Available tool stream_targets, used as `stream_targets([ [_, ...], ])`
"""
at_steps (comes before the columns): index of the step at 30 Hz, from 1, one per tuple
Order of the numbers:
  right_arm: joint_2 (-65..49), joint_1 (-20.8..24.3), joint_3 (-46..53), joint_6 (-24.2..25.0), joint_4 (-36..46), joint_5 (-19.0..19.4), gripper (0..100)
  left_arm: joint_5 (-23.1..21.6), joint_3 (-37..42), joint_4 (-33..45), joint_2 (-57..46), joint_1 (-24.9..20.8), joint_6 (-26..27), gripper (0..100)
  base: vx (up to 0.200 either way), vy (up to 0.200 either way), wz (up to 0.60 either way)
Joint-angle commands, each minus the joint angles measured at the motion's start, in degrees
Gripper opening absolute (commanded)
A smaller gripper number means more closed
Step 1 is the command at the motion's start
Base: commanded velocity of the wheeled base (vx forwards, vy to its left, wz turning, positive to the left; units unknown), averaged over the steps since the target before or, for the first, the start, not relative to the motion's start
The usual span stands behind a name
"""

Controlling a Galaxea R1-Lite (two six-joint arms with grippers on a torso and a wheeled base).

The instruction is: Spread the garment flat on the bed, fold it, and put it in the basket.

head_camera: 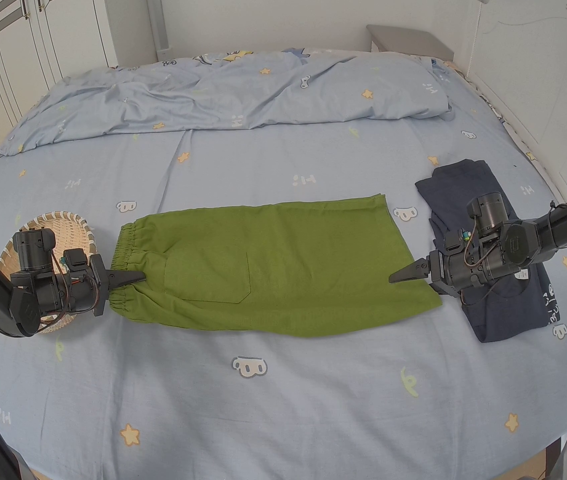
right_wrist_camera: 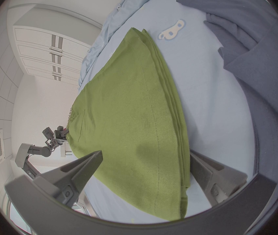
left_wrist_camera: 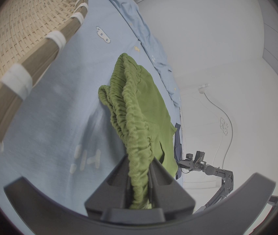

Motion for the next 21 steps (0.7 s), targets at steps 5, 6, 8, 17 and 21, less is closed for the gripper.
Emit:
stream_targets([
  [5,1.18,-1.15,-0.79,-0.20,0.19,1.72,0,-0.01,-0.12,0.00,0.20,0.11,0.00,0,0.000,0.000,0.00],
  [6,1.18,-1.24,-0.79,-0.20,0.19,1.72,0,-0.01,-0.12,0.00,0.20,0.11,0.00,0,0.000,0.000,0.00],
  [8,1.00,-1.85,-0.88,-0.38,0.02,1.81,0,-0.01,-0.20,0.08,0.29,0.20,0.00,0,0.000,0.000,0.00],
  [17,-0.05,-2.29,-0.61,-1.08,-0.07,2.69,0,-0.01,-0.20,0.00,0.47,0.20,0.00,0,0.000,0.000,0.00],
  [21,-1.11,-2.82,-0.53,-1.08,0.02,2.78,0,-0.01,-0.29,0.08,0.47,0.20,0.00,0,0.000,0.000,0.00],
])
